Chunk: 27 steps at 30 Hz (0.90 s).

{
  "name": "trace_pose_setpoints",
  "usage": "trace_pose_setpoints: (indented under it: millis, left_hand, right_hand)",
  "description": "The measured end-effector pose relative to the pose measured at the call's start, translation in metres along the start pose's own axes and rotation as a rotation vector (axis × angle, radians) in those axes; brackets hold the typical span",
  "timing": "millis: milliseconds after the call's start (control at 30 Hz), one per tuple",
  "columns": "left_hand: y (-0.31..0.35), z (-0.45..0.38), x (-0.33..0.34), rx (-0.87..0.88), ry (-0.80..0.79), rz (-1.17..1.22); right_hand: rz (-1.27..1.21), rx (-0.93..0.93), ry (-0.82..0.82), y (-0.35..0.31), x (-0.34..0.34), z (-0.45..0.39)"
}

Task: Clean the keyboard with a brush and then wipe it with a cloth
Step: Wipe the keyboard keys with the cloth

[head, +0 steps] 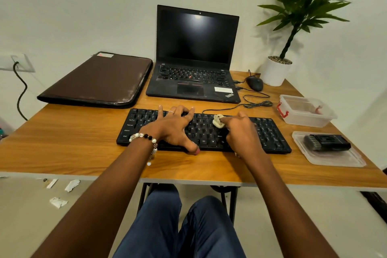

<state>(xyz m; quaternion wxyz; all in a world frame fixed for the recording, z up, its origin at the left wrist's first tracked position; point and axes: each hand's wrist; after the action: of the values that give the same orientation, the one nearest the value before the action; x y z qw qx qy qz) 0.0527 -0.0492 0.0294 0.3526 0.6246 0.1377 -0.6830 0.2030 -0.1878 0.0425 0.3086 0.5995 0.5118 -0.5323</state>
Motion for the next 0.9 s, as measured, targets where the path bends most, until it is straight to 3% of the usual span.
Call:
trace_pose_setpoints:
  millis: [133, 233, 333, 433, 533, 733, 900]
  left_hand:
    - [0.001, -0.001, 0.000, -0.008, -0.006, -0.017]
    - [0.001, 0.000, 0.000, -0.014, -0.005, -0.021]
    - [0.002, 0.000, -0.001, -0.021, -0.018, -0.024]
    - [0.005, -0.001, -0.007, -0.041, -0.068, -0.032]
    - [0.015, -0.002, -0.012, -0.038, -0.114, -0.005]
    - [0.036, -0.011, -0.005, 0.010, -0.083, 0.012]
    - [0.035, -0.015, -0.003, -0.002, -0.042, -0.013]
  right_hand:
    - [-0.081, -0.104, -0.011, -0.021, 0.010, -0.001]
    - [-0.180, -0.198, -0.143, -0.010, -0.006, 0.007]
    - [-0.297, -0.141, -0.238, 0.016, -0.030, 0.000]
    - [-0.162, -0.007, -0.093, 0.035, -0.028, -0.032]
    - [-0.202, 0.014, 0.040, 0.030, -0.015, -0.049]
    - [-0.005, -0.256, -0.096, 0.027, 0.014, -0.048]
    - [0.039, -0.154, -0.142, 0.055, -0.003, -0.044]
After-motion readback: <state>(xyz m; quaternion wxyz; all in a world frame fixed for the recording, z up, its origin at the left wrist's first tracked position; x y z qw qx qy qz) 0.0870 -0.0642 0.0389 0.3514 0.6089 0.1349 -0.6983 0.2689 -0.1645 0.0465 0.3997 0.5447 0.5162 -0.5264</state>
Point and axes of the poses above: each hand's wrist, its own z-axis away from the middle knuckle, its own x-axis out of the palm, y = z × x, and after that the axes turned 5 degrees about -x, right-handed
